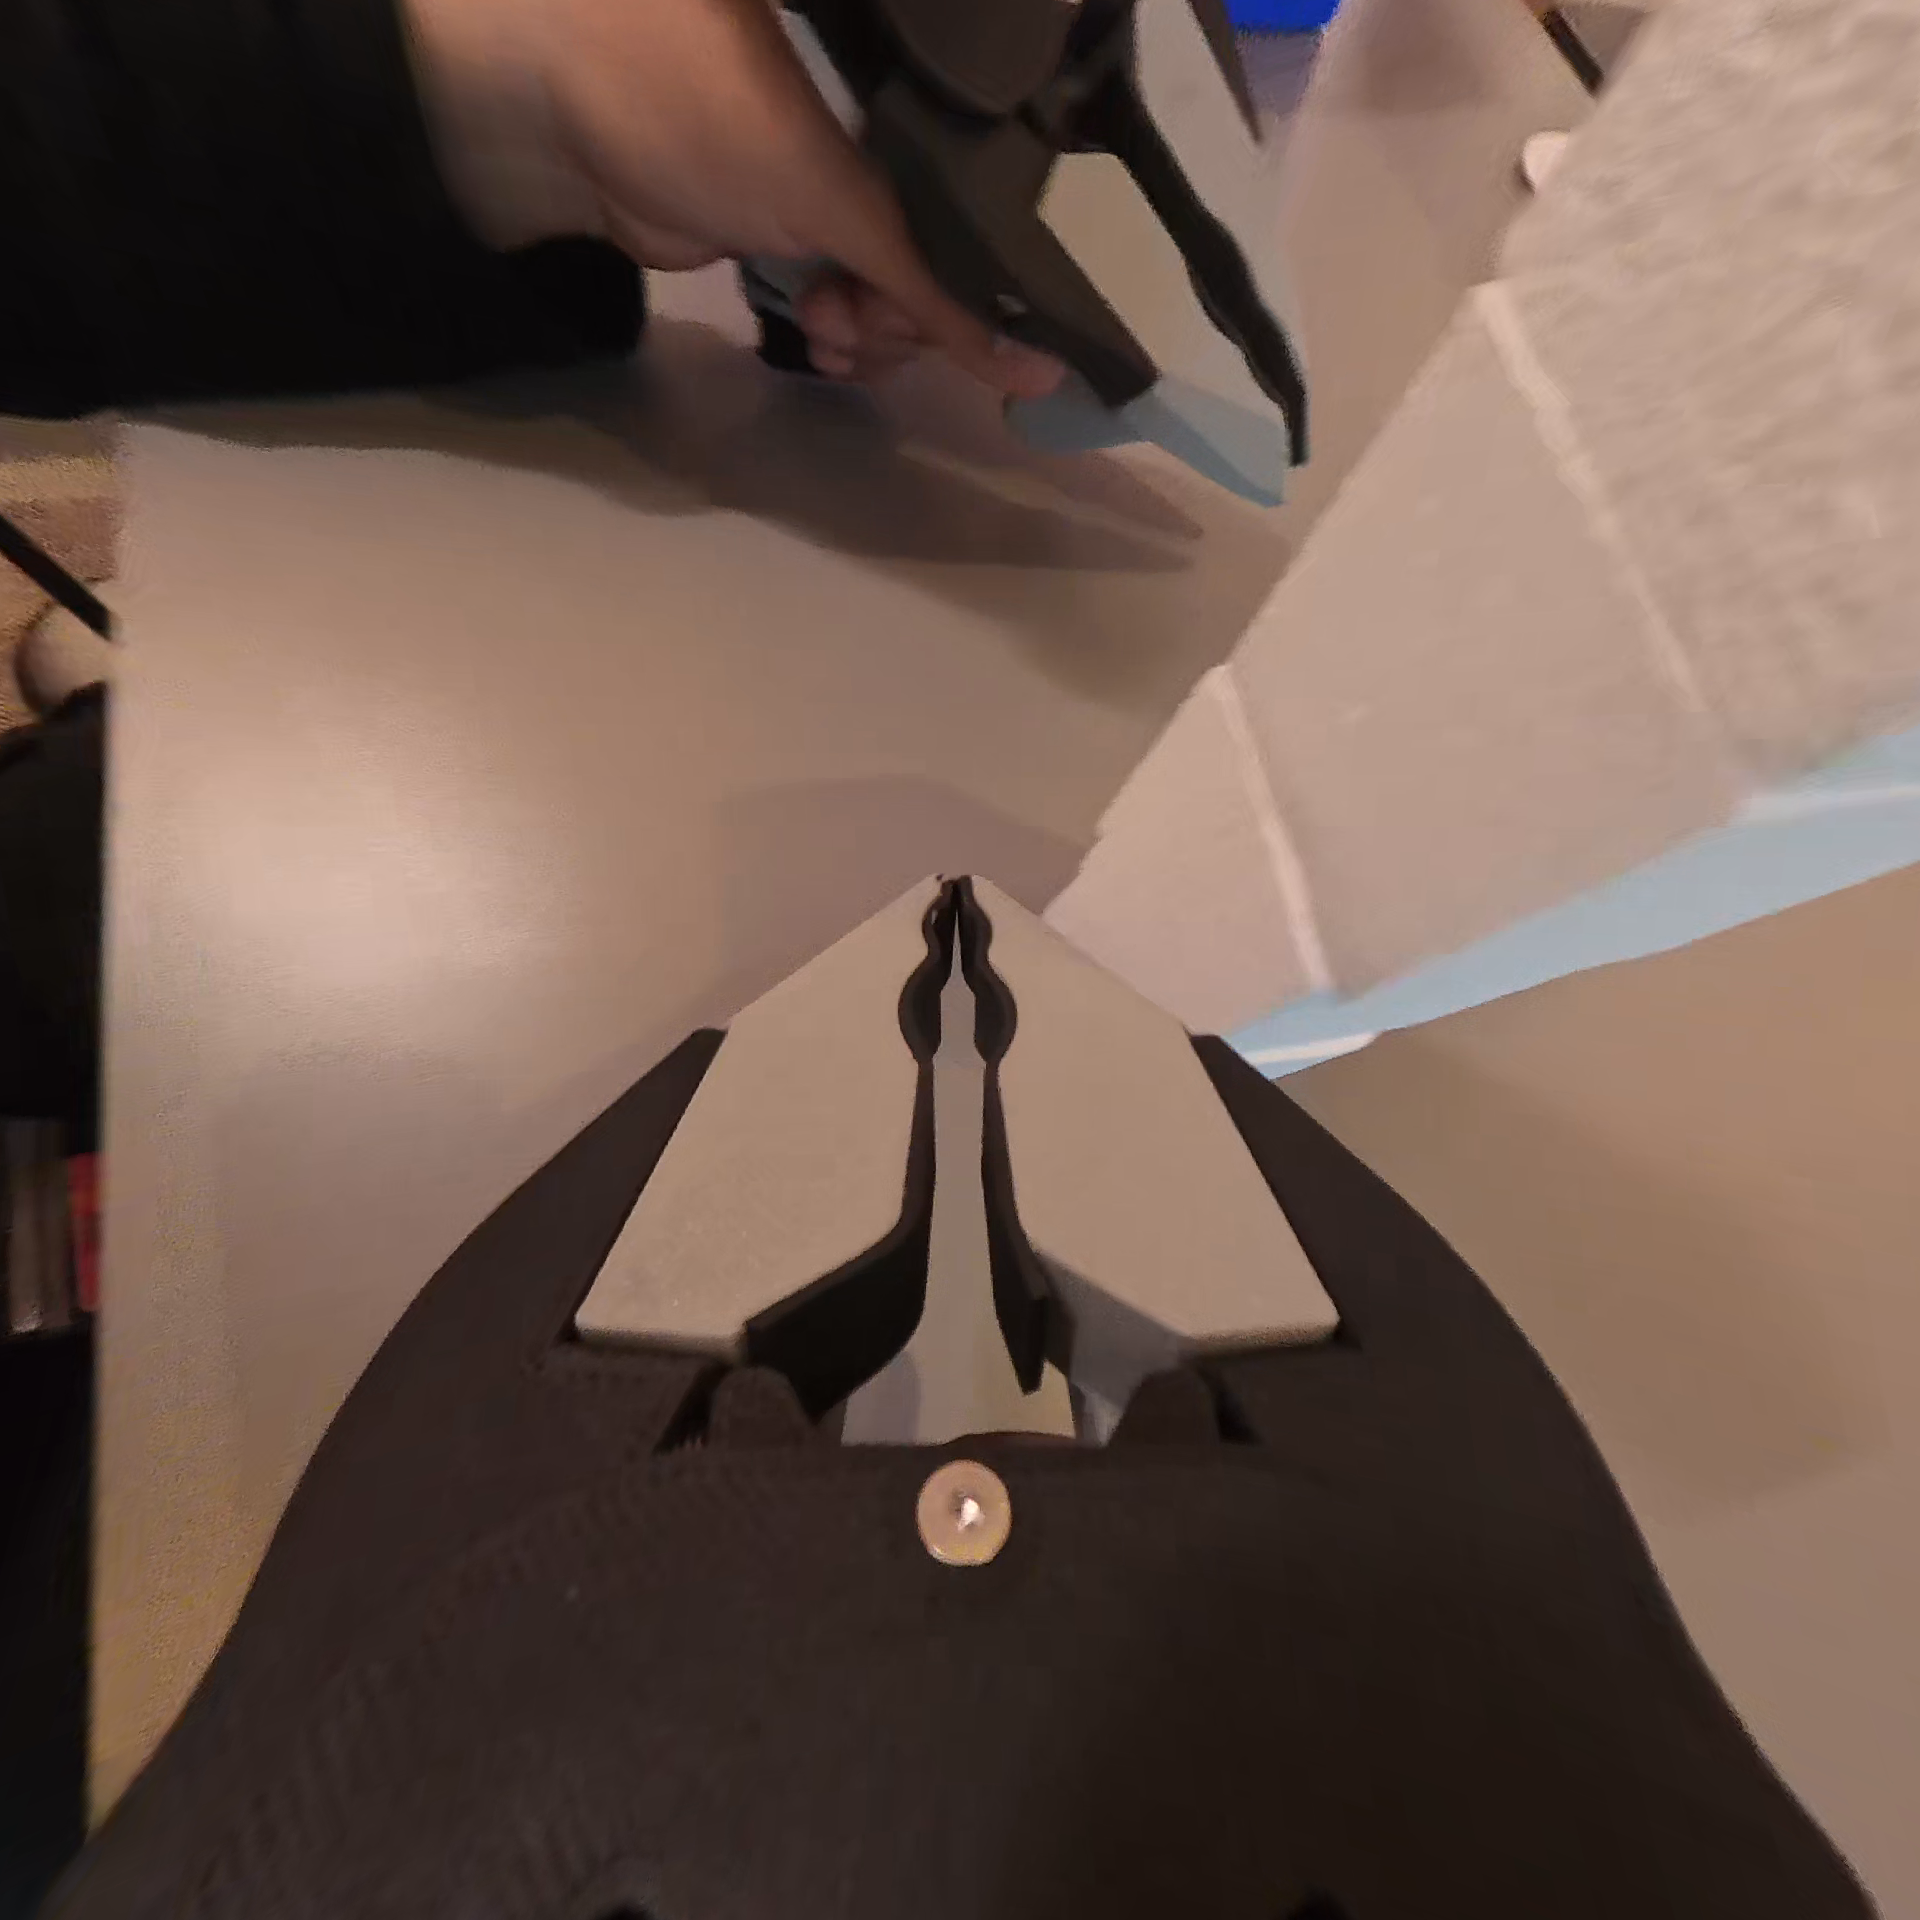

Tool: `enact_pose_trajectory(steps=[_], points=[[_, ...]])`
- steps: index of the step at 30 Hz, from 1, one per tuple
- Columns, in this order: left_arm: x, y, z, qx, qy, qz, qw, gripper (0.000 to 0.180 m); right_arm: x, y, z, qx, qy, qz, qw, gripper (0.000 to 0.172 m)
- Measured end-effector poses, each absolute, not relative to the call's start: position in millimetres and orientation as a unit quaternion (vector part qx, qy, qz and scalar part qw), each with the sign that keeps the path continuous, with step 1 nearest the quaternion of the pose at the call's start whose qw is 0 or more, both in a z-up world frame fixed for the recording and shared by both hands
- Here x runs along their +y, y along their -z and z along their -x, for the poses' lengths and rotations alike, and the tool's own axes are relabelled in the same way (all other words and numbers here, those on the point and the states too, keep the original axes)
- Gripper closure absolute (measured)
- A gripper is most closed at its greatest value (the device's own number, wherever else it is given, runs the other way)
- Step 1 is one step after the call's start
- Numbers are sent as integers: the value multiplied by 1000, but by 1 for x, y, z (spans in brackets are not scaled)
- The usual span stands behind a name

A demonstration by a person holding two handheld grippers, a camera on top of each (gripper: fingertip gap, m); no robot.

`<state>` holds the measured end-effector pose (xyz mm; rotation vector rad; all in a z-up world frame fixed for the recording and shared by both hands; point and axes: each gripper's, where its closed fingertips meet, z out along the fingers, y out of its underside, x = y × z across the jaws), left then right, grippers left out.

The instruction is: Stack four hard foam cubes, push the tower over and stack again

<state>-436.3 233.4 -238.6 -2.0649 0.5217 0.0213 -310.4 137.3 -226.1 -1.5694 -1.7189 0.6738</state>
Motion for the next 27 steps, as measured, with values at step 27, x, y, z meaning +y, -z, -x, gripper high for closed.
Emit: enact_pose_trajectory(steps=[27], points=[[235,248,443,197,8,864,464,162,262,193,298,-494,-308,681,443,158]])
